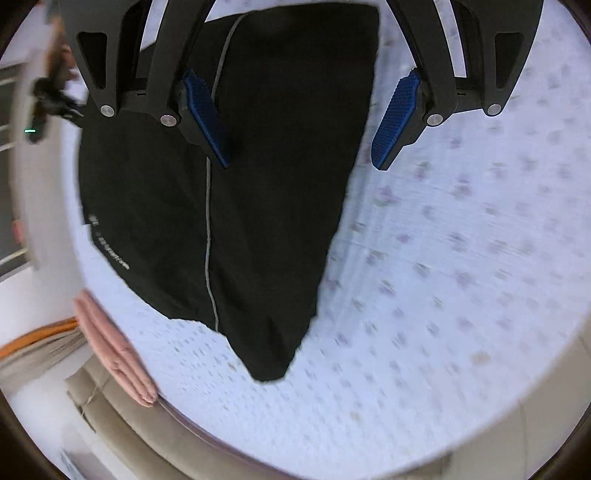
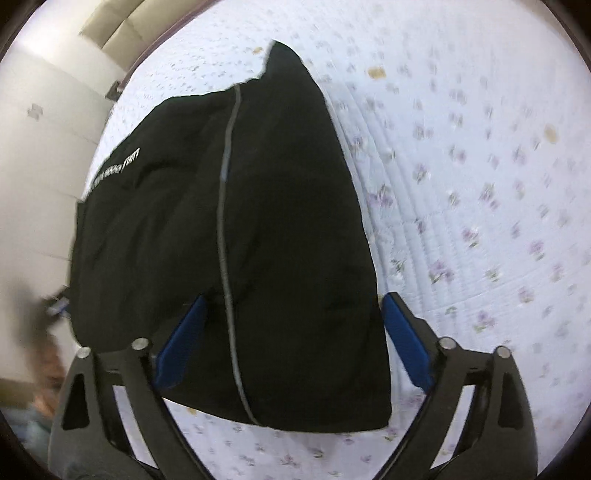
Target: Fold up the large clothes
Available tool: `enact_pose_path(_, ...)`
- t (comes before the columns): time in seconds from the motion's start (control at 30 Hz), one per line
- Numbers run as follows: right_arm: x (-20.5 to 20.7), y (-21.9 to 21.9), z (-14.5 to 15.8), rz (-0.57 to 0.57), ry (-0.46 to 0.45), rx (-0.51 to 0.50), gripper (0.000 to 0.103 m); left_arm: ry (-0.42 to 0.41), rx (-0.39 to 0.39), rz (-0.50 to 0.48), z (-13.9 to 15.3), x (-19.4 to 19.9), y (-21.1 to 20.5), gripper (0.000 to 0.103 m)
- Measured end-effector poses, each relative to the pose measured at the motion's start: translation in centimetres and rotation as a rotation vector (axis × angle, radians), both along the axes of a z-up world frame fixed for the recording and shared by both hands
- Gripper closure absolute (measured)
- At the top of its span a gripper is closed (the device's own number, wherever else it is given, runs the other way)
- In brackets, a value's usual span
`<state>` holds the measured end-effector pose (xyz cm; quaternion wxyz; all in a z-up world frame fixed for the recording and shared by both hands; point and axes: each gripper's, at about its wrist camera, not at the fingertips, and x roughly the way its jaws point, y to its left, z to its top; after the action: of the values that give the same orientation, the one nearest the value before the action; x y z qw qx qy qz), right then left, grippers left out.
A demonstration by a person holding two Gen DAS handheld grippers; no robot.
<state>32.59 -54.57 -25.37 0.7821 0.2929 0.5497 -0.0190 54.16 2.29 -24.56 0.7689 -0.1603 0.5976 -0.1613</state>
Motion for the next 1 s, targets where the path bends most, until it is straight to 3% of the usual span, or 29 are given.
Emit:
enact_pose_path(0.1,0.6,-1.4,-0.7,-0.005,-0.004,0.079,0.006,0.070,-0.090,-0.043,-1.8,1.3,-0.2,0.023)
enact_pose_path(0.43,1.4,-2.5,-1.6,0.064,-0.011,0.148,0.004,0.134,-0.175,-0.092,-4.3,3.5,-1.3,0.023)
enact_pose_path(0.63,2.2,-1.8,-3.8,0.201,-0.037,0.341,0.003,0.167,-0.356,-0.057,-5.4,4.0,-0.4,0.023)
enact_pose_path(0.77,3.7,-1.4,-4.5,0.236,-0.059,0.412,0.003,0.178,-0.355,-0.093,-5.9,4.1,-1.0,0.023)
enact_pose_path(1.0,4.6,-0.5,-4.0,0.283,-0.088,0.394,0.005,0.235,-0.429,-0.102,-7.7,4.9,-2.3,0.023)
